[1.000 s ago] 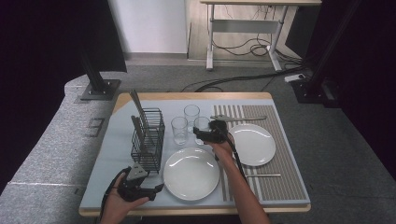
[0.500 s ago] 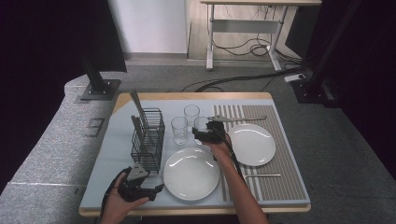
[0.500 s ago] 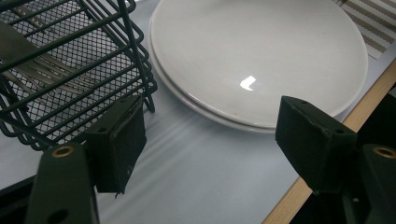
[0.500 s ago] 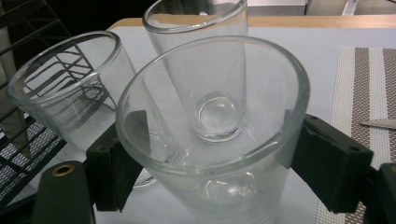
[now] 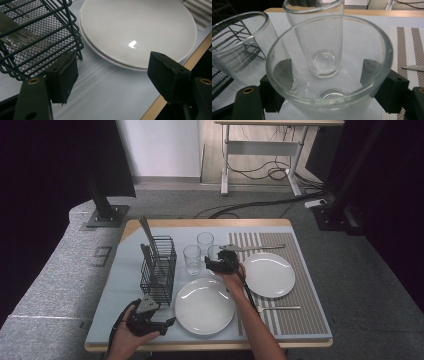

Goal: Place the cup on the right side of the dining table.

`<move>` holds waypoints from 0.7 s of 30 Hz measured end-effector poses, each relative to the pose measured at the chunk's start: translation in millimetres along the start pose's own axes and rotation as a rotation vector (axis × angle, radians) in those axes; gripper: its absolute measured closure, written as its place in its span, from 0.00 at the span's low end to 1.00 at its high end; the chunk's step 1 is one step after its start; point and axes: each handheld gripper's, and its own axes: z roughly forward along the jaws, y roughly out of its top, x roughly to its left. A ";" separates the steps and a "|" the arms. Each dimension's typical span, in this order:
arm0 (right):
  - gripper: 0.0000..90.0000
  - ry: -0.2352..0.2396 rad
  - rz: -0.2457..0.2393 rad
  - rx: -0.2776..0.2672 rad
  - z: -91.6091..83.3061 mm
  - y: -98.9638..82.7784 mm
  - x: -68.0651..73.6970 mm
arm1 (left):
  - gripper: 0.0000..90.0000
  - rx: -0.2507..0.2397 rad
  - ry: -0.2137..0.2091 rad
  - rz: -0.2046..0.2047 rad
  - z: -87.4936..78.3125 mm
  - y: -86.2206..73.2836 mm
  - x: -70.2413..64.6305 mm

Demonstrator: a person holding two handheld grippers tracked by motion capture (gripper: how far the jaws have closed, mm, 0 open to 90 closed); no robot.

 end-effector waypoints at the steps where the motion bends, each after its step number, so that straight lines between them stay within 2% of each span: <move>1: 0.26 -0.002 -0.001 0.003 0.8 -0.4 0.0 | 0.28 0.000 0.000 0.000 -0.1 -0.1 0.2; 5: 0.27 0.001 -0.001 0.010 1.9 -0.6 -0.7 | 0.28 0.000 0.000 0.000 0.1 -0.1 0.3; 21: 0.30 -0.012 -0.067 0.024 -0.1 1.2 0.7 | 0.28 0.005 -0.003 0.001 2.0 0.0 -0.6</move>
